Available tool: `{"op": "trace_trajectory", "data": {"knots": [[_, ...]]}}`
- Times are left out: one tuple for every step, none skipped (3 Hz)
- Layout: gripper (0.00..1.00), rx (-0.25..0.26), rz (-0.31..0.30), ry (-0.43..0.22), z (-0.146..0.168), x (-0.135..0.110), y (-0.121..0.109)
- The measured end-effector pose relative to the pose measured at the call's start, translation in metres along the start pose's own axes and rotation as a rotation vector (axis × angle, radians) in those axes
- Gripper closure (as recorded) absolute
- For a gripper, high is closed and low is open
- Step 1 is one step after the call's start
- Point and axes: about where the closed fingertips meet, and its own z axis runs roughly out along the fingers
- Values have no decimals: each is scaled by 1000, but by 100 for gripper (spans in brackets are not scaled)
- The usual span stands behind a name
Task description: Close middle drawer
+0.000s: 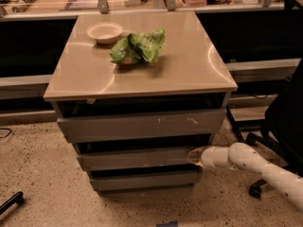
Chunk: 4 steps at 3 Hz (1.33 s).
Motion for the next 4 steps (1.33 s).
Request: {"op": "trace_trajectory", "data": {"knots": [[100,-65,-1,-7,-1,-11,5],[100,-215,39,-19,-12,-34,28],[100,-337,108,-24,-39,-57,59],[81,-345,107,-28,-37,-59,61]]}}
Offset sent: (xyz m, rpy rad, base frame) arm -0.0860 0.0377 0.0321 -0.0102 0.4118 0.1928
